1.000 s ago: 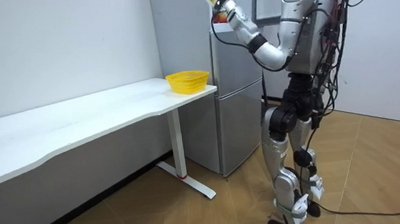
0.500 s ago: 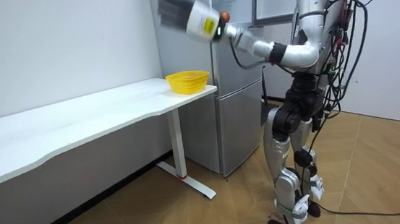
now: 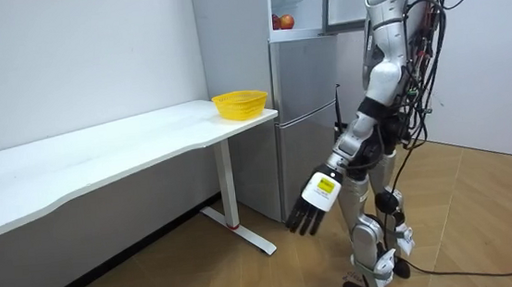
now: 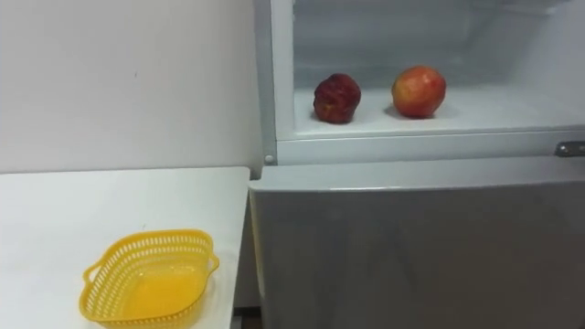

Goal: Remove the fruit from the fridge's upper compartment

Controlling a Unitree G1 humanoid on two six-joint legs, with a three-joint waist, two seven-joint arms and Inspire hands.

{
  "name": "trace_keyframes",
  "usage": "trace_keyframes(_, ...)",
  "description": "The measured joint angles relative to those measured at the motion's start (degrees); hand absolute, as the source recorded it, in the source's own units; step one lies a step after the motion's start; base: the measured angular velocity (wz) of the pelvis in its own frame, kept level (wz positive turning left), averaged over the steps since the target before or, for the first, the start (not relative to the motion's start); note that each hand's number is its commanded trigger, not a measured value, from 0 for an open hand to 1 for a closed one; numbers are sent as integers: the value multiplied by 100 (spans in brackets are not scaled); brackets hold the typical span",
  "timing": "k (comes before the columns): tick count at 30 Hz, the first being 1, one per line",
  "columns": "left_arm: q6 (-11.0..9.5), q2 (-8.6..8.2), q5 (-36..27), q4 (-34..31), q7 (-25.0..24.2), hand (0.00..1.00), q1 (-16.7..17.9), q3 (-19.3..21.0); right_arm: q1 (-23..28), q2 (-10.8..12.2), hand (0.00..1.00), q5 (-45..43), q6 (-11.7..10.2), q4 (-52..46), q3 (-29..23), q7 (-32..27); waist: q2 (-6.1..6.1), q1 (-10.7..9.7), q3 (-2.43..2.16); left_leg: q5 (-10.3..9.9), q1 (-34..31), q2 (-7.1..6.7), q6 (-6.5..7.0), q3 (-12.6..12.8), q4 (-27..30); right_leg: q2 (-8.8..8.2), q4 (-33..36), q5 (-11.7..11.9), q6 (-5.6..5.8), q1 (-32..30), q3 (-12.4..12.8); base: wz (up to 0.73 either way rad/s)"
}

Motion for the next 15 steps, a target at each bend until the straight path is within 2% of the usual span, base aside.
trace_keyframes(1, 3, -22, 138, 233, -89, 0, -7, 0, 2, 4, 0, 12, -13, -233, -87, -116, 27, -29, -8, 0, 17, -1, 0, 22, -14, 0, 5, 0, 0, 0, 20, -8)
trace_keyframes(2, 25, -38, 206, 391, -203, 0, -13, 0, 2, 16, 0, 48, -16, -589, -121, -266, 61, -44, 3, 0, 8, -1, 0, 41, -26, 0, 16, 0, 1, -25, 34, -8)
trace_keyframes(4, 69, -37, 418, 519, -300, 0, -4, 1, -5, 50, 0, 66, -93, -1124, -102, -534, 100, -110, -1, 0, -16, -4, 0, 38, -26, -1, 14, -2, 2, -52, 31, -2)
trace_keyframes(6, 77, -56, 632, 531, -433, 0, -38, -18, -20, 53, 0, 75, -96, -1700, -46, -759, 95, -73, -5, 4, -61, -1, -4, 97, -19, 0, 16, -4, 5, -127, 70, -9)
trace_keyframes(10, 82, -114, 1054, 646, -787, 0, -43, -62, -158, 61, 0, -6, -241, -3066, 23, -1114, -30, -108, -16, 10, -127, -5, -9, 140, 67, -9, 21, -4, 4, -196, 98, -4)
trace_keyframes(11, 88, -115, 1260, 677, -873, 0, -40, -60, -176, 60, 0, -7, -324, -3381, 20, -1160, -90, -113, -33, 10, -120, -6, -9, 141, 68, -9, 4, -4, 4, -187, 101, 0)
trace_keyframes(13, 104, -114, 1327, 660, -917, 0, -35, -164, -185, 60, 0, -1, -344, -3916, 30, -1186, -133, -114, -34, 10, -116, -5, -9, 150, 67, -8, 1, -4, 4, -176, 109, -2)
trace_keyframes(15, 114, -115, 1341, 662, -1001, 0, -33, -273, -197, 52, 0, -5, -452, -4358, 87, -1201, -174, -117, -20, 10, -110, -3, -9, 162, 64, -4, 3, -3, 3, -167, 126, -4)
